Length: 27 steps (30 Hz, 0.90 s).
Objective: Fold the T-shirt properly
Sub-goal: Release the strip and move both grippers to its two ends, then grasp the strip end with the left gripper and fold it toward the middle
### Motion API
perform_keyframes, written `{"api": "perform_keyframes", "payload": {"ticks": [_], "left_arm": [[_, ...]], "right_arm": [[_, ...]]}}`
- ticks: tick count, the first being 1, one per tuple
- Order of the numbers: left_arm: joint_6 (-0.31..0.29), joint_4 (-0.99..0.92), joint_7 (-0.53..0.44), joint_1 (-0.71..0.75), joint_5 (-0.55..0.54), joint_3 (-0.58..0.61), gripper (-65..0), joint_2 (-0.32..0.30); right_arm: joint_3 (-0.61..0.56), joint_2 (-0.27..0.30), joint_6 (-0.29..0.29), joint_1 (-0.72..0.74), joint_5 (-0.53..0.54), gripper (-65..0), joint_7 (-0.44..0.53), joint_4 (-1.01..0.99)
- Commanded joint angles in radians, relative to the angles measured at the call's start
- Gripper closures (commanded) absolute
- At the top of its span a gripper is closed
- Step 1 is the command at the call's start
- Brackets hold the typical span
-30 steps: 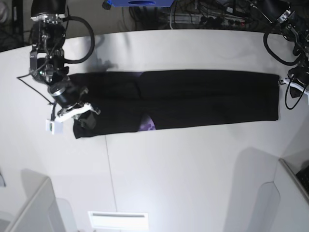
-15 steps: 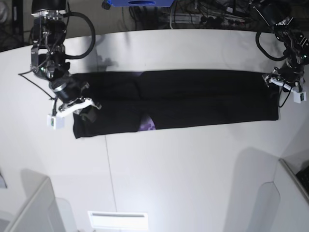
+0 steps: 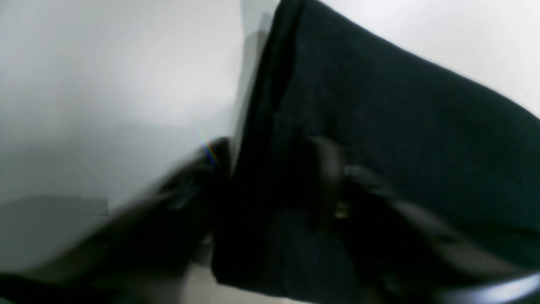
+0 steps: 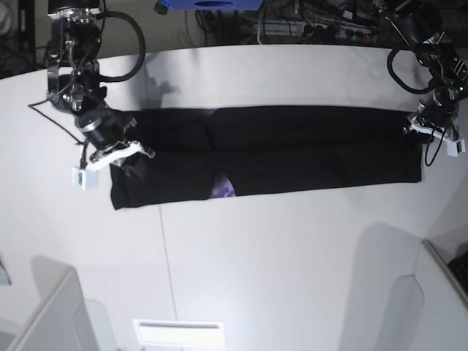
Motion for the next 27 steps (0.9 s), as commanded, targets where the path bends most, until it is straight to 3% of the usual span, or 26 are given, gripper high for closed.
{"api": "perform_keyframes", "payload": {"ticks": [1,5,16,27], "left_arm": [[-0.004,0.007,0.011,-0.002,-0.003,0.0,-17.8,-0.013],[-0.004,0.009,0.01,-0.002,-0.003,-0.002,0.0,-0.015],[-0.004,0.047,0.005,0.005,-0.006,-0.011,0.0,-0.09],[-0.002,0.388,-0.046,0.171,-0.003,0.049,0.0,-0.047]], "right_arm": [[0.006,0.008,0.008,0.006,0.01,0.0,0.021,0.018],[0.006,0.008,0.008,-0.001,0.01,0.0,0.021,0.018],[0.006,0.008,0.008,-0.017,0.01,0.0,0.021,0.018],[0.006,0.008,0.008,-0.017,0.01,0.0,0.021,0.018]]}}
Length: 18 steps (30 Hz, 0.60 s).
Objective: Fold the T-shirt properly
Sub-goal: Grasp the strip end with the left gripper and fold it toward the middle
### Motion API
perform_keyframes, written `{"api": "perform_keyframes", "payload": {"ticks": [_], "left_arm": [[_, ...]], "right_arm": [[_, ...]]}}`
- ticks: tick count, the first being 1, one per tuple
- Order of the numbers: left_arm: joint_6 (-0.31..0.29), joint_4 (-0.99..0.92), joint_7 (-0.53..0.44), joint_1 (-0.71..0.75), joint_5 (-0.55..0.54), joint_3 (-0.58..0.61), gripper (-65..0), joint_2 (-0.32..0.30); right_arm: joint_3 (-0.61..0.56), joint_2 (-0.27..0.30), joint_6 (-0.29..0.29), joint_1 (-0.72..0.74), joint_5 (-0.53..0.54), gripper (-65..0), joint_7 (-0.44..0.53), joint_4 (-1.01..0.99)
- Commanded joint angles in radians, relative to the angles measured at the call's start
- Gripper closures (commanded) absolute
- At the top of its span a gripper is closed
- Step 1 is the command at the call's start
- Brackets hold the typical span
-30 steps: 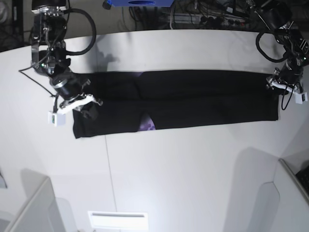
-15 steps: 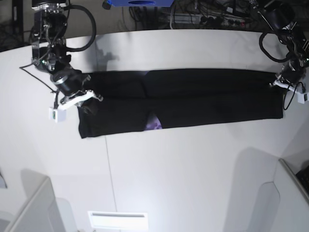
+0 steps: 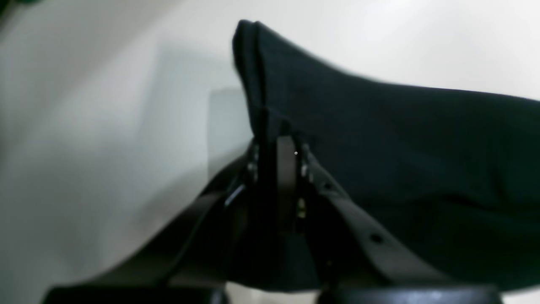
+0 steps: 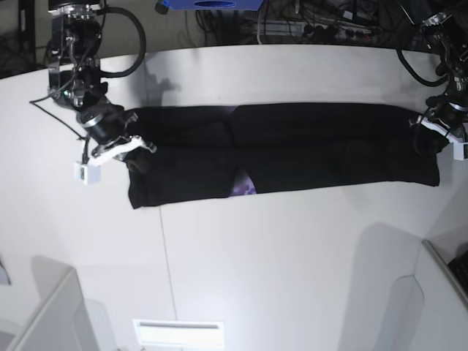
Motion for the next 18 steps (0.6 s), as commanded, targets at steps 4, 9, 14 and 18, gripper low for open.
{"api": "perform_keyframes", "payload": {"ticks": [4,9,14,18], "left_arm": [[-0.002,0.141,-0.022,0.048,-0.012,0.052,0.0,0.017],[-0.001,0.256,-0.021,0.082,-0.011,0.141,0.0,0.06],[0.039,0.279,-0.019,0.085,-0.011,0.243,0.0,0.074],[0.079,0.279,-0.019,0.085,-0.011,0.322,0.0,0.072]], "right_arm": [[0.006,0.008,0.008,0.008,0.01,0.0,0.02,0.018],[0.006,0.008,0.008,0.008,0.01,0.0,0.02,0.018],[0.006,0.008,0.008,0.008,0.01,0.0,0.02,0.018],[0.009,0.008,0.008,0.008,0.01,0.0,0.02,0.018]]}}
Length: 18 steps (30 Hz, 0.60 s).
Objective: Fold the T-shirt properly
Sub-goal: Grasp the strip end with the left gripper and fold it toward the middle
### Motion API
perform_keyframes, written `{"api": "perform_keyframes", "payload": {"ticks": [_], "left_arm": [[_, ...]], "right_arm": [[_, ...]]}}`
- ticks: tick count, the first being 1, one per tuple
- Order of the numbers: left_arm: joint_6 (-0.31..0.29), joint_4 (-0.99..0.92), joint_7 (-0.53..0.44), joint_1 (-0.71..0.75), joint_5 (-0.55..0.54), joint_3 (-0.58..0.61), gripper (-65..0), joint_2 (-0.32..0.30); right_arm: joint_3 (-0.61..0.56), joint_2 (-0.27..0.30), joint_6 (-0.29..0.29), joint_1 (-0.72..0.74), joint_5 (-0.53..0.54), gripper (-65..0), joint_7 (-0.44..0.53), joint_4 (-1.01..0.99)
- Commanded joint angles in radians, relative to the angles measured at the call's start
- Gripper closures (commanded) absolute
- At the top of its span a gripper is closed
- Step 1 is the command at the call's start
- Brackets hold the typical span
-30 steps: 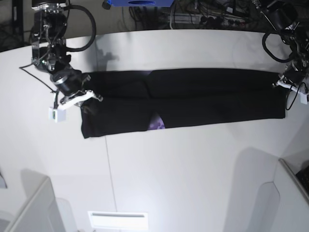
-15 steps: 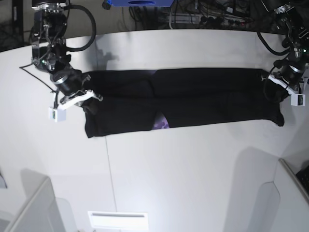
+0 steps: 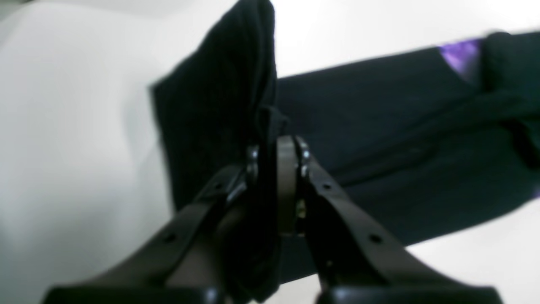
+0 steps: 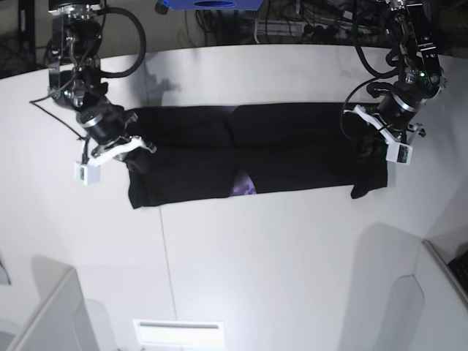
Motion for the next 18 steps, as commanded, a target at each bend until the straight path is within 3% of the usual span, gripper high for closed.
{"api": "perform_keyframes", "payload": {"ticks": [1,7,11,18], "left_arm": [[0.002,0.02,-0.021,-0.006,-0.012,0.01,0.0,-0.013],[0.005,0.02,-0.021,-0.014,-0.012,0.096,0.0,-0.013],[0.052,0.02,-0.021,-0.017,-0.013,0.163,0.0,-0.011],[0.057,0.02,-0.021,-0.038,-0.013,0.252,0.0,0.004]], "right_arm": [[0.009,0.01,0.008,0.008,0.01,0.0,0.02,0.018],[0.013,0.01,0.008,0.011,0.011,0.0,0.02,0.018],[0.015,0.01,0.008,0.013,0.011,0.0,0.02,0.018],[0.015,0.01,0.008,0.016,0.011,0.0,0.02,0.018]]}}
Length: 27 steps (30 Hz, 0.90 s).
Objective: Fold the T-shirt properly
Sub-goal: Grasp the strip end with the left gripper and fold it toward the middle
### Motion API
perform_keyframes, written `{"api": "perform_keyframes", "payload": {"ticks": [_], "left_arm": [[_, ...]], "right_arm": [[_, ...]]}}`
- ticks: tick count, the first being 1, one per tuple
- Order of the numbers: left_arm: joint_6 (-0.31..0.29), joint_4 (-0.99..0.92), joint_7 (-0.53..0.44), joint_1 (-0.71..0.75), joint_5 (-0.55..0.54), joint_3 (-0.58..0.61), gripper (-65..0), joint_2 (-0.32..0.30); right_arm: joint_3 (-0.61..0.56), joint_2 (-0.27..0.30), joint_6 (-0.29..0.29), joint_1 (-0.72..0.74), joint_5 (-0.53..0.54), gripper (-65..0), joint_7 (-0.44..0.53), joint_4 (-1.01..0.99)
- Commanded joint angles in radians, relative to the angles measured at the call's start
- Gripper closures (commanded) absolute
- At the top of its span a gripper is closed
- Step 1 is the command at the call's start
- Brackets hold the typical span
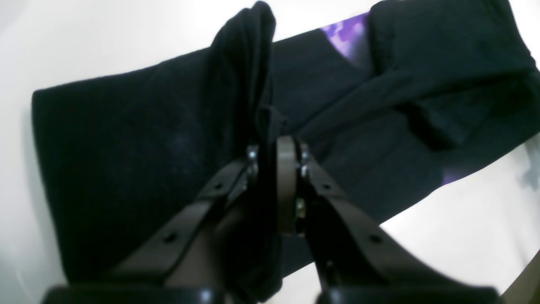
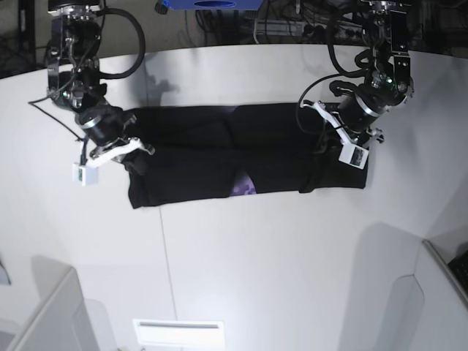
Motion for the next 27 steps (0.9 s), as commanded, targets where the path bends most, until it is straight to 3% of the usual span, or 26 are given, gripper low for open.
{"api": "perform_keyframes", "payload": {"ticks": [1,7,12,18,27], "left_arm": [[-0.002,0.02,-0.02,-0.004,-0.013,0.001,0.0,0.005],[-0.002,0.02,-0.02,-0.006,-0.013,0.004,0.0,0.053],[-0.002,0.018,-0.02,-0.024,-0.013,0.058,0.0,0.05],[0.095,0.014,-0.02,-0.053,-0.021,0.128,0.0,0.05],[0.096,0.009,-0.02,-0.081,-0.016,0.173,0.0,0.054]], "right_arm": [[0.008,0.01,0.008,0.01,0.011,0.0,0.02,0.018],[0.008,0.01,0.008,0.011,0.011,0.0,0.02,0.016],[0.008,0.011,0.008,0.011,0.011,0.0,0.02,0.016],[0.008,0.011,0.008,0.01,0.011,0.0,0.02,0.016],[0.01,0.011,0.008,0.005,0.011,0.0,0.02,0.018]]}}
